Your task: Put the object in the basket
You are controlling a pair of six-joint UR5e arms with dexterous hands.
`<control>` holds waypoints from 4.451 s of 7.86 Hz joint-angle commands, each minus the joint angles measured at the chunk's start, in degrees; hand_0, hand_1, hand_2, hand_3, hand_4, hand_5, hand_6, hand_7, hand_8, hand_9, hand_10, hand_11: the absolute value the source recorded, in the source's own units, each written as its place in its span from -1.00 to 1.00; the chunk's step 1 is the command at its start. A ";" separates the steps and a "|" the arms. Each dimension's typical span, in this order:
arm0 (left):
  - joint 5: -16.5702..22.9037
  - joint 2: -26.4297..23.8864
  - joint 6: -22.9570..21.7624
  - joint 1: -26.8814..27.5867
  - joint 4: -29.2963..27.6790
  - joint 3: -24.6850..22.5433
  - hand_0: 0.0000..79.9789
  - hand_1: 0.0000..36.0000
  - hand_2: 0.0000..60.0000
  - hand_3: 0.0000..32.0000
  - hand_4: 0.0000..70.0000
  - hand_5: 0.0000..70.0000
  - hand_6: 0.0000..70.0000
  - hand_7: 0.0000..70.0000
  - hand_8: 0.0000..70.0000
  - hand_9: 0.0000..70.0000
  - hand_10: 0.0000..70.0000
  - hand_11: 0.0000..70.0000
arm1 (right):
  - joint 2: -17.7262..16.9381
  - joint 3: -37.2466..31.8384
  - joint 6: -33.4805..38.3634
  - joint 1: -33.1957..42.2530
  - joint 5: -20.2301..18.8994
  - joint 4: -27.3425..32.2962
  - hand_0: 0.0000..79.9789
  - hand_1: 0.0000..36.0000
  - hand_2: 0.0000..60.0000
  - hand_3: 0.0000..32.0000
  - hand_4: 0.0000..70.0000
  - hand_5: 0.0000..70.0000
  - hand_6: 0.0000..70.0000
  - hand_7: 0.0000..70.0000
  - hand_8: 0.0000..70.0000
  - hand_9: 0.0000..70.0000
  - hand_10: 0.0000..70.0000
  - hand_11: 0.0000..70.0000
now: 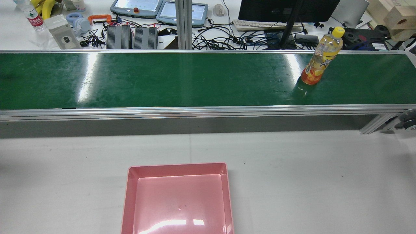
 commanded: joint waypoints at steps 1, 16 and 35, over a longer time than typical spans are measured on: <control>-0.03 -0.01 -0.03 -0.05 -0.09 0.07 0.16 -0.51 -1.00 -1.00 -0.95 -0.83 -1.00 -1.00 -1.00 -1.00 -0.87 -0.77 | 0.03 0.00 0.00 0.00 0.00 0.00 -1.00 -1.00 -1.00 -1.00 -1.00 -1.00 -1.00 -1.00 -1.00 -1.00 -1.00 -1.00; 0.06 0.08 -0.03 0.13 0.09 -1.42 0.16 -0.52 -1.00 -1.00 -0.93 -0.84 -1.00 -1.00 -1.00 -1.00 -0.88 -0.78 | 0.03 0.00 0.00 0.00 0.00 0.00 -1.00 -1.00 -1.00 -1.00 -1.00 -1.00 -1.00 -1.00 -1.00 -1.00 -1.00 -1.00; -0.03 0.70 -0.03 0.04 0.00 -3.36 0.16 -0.52 -1.00 -1.00 -0.94 -0.85 -1.00 -1.00 -1.00 -1.00 -0.88 -0.78 | 0.03 0.00 0.00 0.00 0.00 0.00 -1.00 -1.00 -1.00 -1.00 -1.00 -1.00 -1.00 -1.00 -1.00 -1.00 -1.00 -1.00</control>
